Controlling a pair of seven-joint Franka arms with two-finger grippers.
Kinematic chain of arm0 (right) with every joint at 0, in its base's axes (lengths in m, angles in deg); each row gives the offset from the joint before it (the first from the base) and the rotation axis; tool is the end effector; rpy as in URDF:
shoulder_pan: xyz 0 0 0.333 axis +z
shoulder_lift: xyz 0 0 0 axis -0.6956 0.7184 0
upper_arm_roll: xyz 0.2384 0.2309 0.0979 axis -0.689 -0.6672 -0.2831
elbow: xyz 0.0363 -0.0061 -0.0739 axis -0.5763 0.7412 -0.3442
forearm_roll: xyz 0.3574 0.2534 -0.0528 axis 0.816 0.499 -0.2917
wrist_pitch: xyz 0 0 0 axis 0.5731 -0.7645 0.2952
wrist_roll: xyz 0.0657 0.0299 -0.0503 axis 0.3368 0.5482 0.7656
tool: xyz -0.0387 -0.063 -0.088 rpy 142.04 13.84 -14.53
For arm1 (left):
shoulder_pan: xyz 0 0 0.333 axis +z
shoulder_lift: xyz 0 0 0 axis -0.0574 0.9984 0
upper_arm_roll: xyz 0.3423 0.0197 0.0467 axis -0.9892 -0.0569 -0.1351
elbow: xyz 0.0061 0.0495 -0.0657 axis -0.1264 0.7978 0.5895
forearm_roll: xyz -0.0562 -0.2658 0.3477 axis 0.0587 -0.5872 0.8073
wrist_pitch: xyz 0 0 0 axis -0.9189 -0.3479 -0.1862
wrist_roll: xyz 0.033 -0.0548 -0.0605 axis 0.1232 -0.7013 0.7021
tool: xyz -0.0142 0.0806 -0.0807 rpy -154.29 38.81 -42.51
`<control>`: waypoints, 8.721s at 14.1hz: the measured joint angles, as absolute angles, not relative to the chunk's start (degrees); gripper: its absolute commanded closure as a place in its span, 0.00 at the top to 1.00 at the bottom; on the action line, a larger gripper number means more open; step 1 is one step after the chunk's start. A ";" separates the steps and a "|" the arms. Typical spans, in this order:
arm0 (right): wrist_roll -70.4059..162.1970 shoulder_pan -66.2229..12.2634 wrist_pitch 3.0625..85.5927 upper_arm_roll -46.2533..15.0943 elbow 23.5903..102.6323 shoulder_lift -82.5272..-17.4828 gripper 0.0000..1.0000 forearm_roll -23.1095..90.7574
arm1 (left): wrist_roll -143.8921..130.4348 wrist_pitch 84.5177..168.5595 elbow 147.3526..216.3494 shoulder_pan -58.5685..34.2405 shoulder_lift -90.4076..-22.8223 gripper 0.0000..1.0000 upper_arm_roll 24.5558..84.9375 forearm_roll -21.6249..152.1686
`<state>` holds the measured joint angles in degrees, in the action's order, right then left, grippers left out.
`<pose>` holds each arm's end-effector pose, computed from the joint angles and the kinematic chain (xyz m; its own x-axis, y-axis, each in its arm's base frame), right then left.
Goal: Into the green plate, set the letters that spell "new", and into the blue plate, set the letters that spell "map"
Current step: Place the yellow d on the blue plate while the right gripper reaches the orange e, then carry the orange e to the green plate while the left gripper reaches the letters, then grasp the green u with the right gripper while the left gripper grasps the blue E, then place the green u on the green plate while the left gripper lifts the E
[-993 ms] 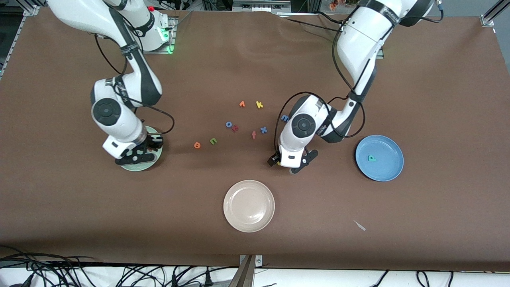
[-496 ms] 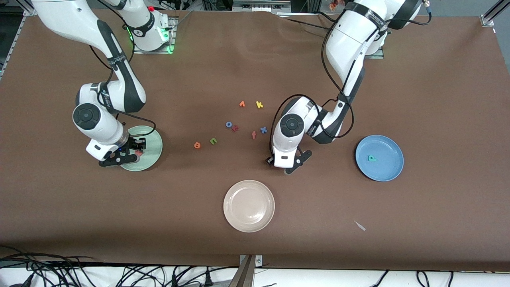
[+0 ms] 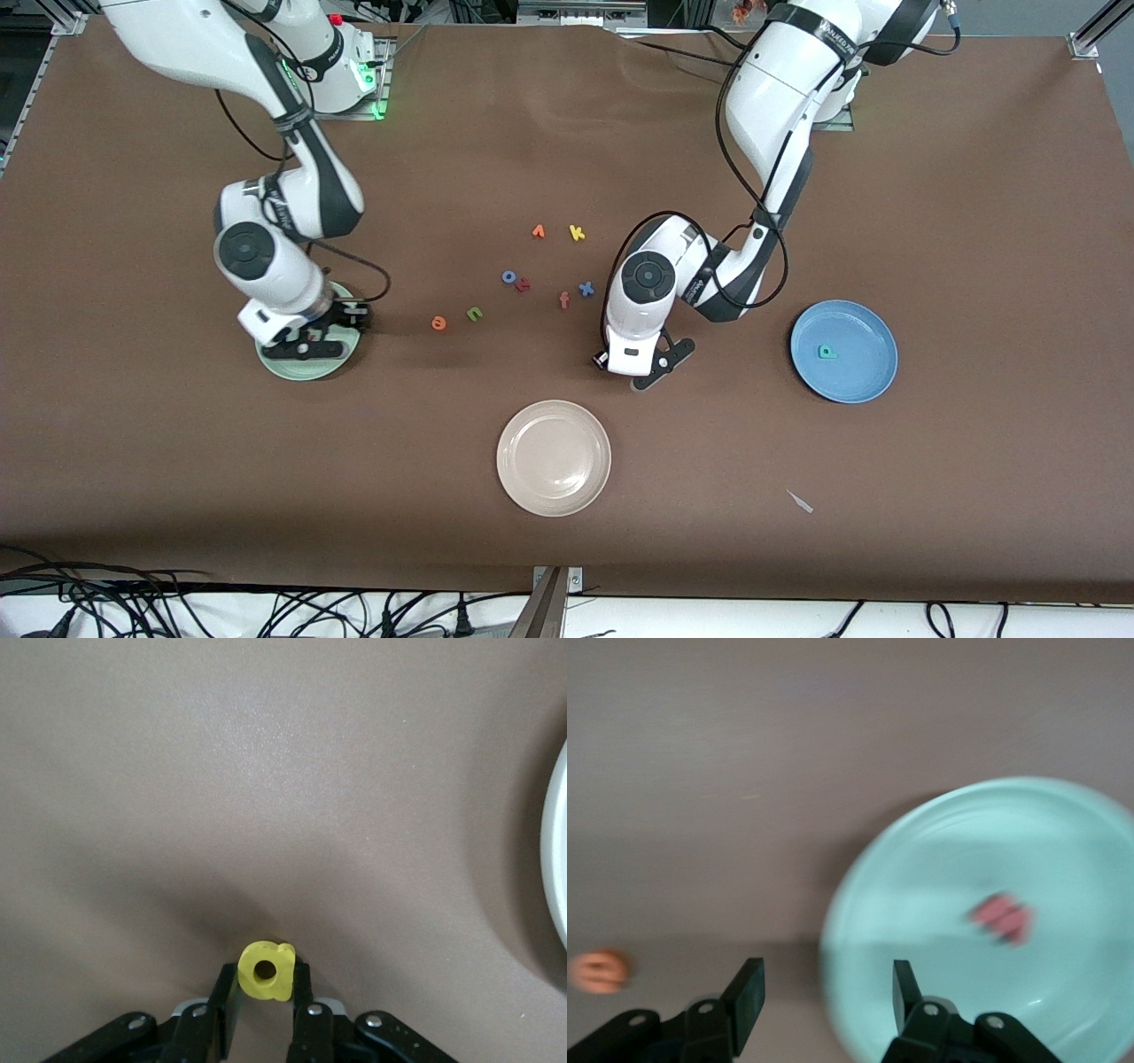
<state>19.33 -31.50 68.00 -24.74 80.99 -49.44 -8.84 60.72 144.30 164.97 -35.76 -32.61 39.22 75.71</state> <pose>0.6143 0.1782 0.2146 0.9997 -0.0207 -0.0142 -0.0201 -0.9988 0.0452 0.6466 -0.4471 0.1530 0.7802 0.6255 -0.0049 0.6250 -0.7793 0.0455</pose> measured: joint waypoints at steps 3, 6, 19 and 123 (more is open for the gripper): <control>8.54 -30.52 67.89 -28.38 80.99 -48.59 0.67 -8.90 | 53.88 135.75 163.76 -33.90 -33.31 0.06 38.72 75.77; 3.81 -28.73 68.02 -29.36 80.35 -47.57 0.67 -8.92 | 40.07 123.72 162.73 -28.99 -35.88 0.06 38.65 75.77; -8.13 -24.79 68.34 -29.40 75.32 -41.34 0.65 -14.88 | -12.61 131.57 186.18 -5.49 -50.03 0.60 38.23 79.89; 18.56 -37.53 55.50 -26.60 80.38 -58.06 0.83 -13.08 | 86.70 150.78 201.23 -7.83 -48.54 0.00 68.18 101.62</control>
